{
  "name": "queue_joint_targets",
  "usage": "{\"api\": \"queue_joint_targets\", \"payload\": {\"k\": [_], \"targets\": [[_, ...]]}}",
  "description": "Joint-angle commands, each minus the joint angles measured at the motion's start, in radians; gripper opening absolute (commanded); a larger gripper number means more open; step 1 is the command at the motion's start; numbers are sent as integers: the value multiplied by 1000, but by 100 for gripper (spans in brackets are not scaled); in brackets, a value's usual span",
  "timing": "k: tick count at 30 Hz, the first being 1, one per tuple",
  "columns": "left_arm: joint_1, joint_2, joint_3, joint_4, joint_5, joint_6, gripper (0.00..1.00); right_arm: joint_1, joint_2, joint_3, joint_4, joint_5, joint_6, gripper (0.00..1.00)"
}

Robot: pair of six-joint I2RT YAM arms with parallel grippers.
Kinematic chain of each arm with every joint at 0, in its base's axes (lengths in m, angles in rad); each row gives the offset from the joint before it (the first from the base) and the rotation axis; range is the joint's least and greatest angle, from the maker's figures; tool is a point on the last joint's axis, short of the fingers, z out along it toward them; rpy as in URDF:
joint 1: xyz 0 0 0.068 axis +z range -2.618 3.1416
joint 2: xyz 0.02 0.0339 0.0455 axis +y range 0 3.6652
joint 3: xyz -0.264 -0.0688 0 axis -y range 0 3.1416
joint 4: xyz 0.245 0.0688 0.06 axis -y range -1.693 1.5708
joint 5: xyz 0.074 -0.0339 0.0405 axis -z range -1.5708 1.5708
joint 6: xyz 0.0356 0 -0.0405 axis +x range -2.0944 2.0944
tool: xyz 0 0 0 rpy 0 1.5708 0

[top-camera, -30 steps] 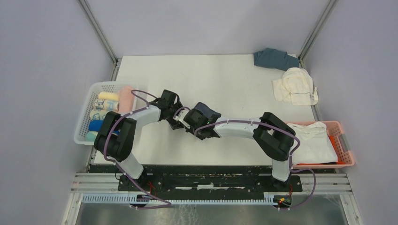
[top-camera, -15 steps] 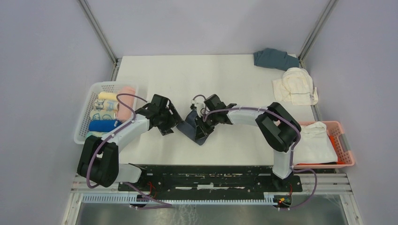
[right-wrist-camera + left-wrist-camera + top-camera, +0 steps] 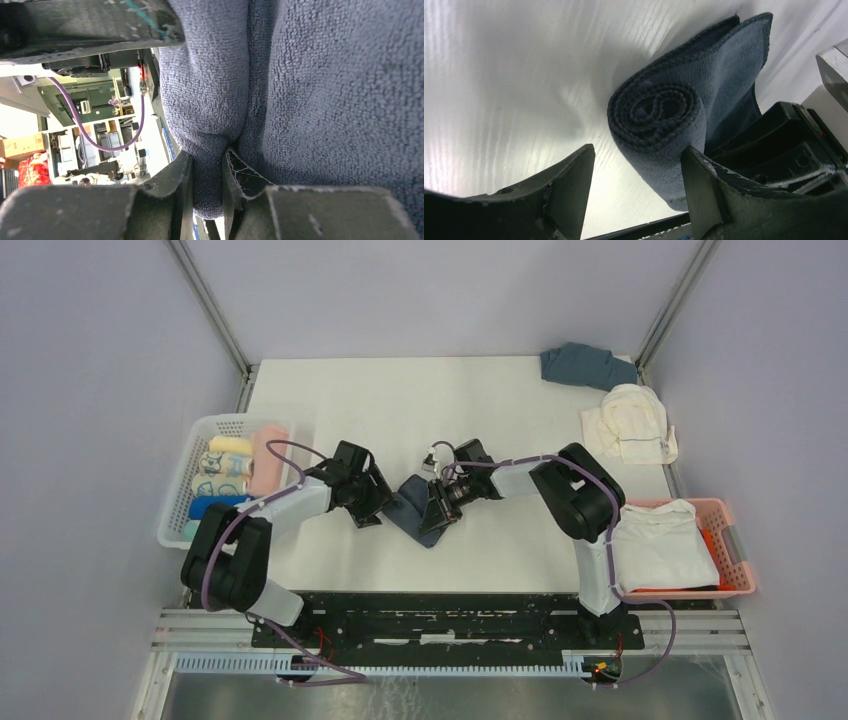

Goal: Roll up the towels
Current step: Roll the towel at the center of the board.

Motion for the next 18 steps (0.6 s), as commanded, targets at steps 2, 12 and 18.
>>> {"api": "queue_joint_targets", "payload": {"k": [2,12,18], "targets": [[-8,113,68,75,11,0,67,-9,18,-13,-40,89,-12,24],[-21,212,86,44,-29,32,63,21,-293,0,-309,491,-230,53],[-31,235,90,34,-33,33,63,157,-431,40,-411,851,-361,62]]}}
